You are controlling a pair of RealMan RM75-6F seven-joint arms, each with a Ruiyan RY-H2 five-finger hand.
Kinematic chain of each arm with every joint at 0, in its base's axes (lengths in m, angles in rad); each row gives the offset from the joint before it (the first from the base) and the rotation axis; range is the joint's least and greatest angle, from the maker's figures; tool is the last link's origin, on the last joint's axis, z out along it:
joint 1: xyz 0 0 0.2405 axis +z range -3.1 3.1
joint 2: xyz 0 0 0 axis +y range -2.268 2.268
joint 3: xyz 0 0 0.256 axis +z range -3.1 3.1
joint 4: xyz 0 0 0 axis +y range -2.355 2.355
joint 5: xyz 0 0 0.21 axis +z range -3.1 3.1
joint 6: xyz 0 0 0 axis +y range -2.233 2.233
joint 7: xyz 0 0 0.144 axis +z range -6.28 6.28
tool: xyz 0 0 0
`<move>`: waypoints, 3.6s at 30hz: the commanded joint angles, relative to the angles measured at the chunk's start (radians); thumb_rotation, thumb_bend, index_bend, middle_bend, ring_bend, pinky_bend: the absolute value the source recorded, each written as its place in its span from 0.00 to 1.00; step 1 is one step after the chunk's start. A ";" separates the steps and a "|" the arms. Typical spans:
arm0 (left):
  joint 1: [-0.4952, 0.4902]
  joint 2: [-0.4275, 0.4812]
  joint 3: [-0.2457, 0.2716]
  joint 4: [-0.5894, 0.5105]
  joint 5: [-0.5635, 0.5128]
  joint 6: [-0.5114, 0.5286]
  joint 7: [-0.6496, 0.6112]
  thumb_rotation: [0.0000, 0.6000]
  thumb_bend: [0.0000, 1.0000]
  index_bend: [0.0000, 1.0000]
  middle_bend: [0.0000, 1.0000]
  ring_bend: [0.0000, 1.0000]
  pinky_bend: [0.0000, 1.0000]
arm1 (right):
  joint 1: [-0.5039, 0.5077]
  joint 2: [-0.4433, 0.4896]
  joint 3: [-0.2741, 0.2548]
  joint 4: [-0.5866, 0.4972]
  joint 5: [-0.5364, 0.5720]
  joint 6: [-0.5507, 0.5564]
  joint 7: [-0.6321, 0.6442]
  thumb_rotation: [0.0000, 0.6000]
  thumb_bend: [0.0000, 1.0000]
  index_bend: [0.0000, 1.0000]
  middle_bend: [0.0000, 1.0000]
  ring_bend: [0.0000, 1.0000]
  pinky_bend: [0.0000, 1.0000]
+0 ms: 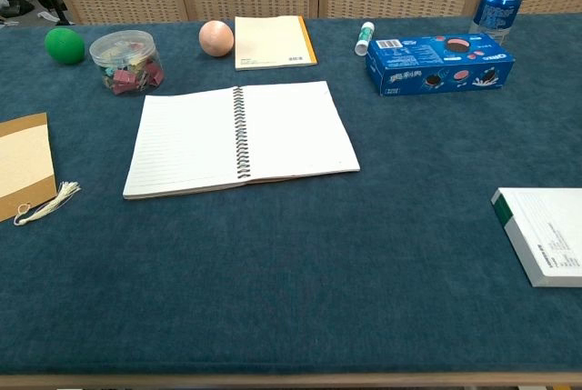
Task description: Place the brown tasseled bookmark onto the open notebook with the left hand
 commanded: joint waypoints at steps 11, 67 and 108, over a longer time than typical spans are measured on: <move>-0.039 -0.032 0.023 0.174 0.075 -0.022 -0.001 1.00 0.00 0.00 0.00 0.00 0.00 | -0.010 -0.015 0.018 0.022 0.017 0.019 -0.010 1.00 0.00 0.00 0.00 0.00 0.00; -0.475 -0.455 0.324 1.035 0.481 -0.201 -0.542 1.00 0.07 0.25 0.00 0.00 0.00 | 0.021 -0.045 0.100 0.033 0.221 -0.140 -0.100 1.00 0.00 0.00 0.00 0.00 0.00; -0.450 -0.456 0.362 1.070 0.439 -0.127 -0.519 1.00 0.39 0.44 0.00 0.00 0.00 | 0.017 -0.036 0.093 0.018 0.205 -0.151 -0.098 1.00 0.00 0.00 0.00 0.00 0.00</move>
